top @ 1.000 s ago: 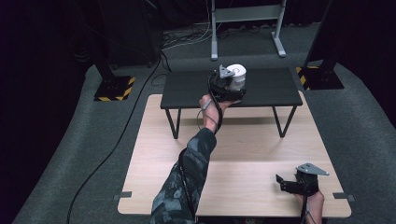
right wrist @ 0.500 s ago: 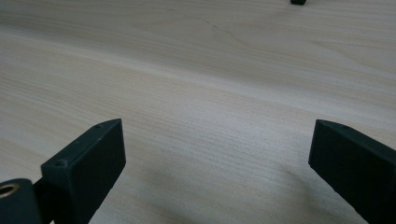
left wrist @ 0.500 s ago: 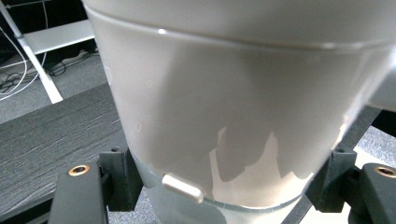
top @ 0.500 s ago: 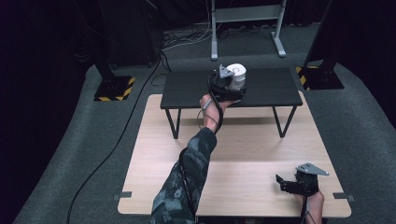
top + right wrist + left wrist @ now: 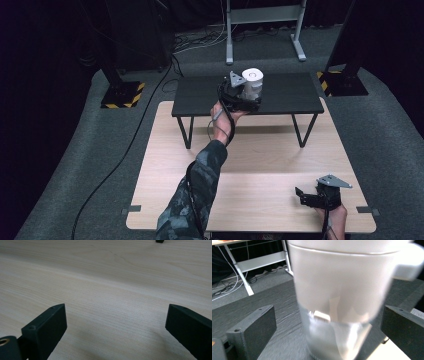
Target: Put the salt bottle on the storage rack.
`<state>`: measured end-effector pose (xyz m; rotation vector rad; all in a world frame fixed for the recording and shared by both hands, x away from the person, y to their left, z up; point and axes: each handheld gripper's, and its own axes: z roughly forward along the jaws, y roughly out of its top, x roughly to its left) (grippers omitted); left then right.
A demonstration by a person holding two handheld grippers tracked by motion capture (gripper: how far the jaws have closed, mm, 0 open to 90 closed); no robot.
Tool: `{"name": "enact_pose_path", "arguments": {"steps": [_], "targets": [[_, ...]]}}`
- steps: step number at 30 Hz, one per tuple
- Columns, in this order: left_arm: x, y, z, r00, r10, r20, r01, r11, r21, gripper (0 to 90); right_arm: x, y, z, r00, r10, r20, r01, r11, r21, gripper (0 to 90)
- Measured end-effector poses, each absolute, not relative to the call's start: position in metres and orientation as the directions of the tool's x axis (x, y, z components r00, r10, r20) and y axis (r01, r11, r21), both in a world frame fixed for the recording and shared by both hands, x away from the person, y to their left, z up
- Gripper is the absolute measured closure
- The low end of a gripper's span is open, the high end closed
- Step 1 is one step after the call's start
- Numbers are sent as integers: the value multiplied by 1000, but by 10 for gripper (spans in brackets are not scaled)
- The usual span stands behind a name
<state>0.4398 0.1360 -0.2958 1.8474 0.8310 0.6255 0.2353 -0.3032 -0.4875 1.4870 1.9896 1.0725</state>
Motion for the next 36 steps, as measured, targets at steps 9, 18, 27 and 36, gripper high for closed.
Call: {"name": "enact_pose_path", "arguments": {"steps": [9, 18, 27, 36], "targets": [[380, 179, -310, 613, 775, 154, 212, -349, 913, 0, 235, -302, -487, -330, 938, 104, 604, 125, 787, 11], [321, 226, -364, 540, 823, 176, 284, -375, 883, 0, 236, -303, -487, -336, 936, 107, 607, 128, 785, 0], [284, 270, -436, 409, 910, 72, 471, -277, 838, 0, 237, -301, -486, -334, 938, 99, 611, 135, 780, 0], [281, 287, -468, 319, 948, 7, 578, -200, 791, 0, 236, -299, -486, -326, 941, 93, 611, 135, 780, 0]]}}
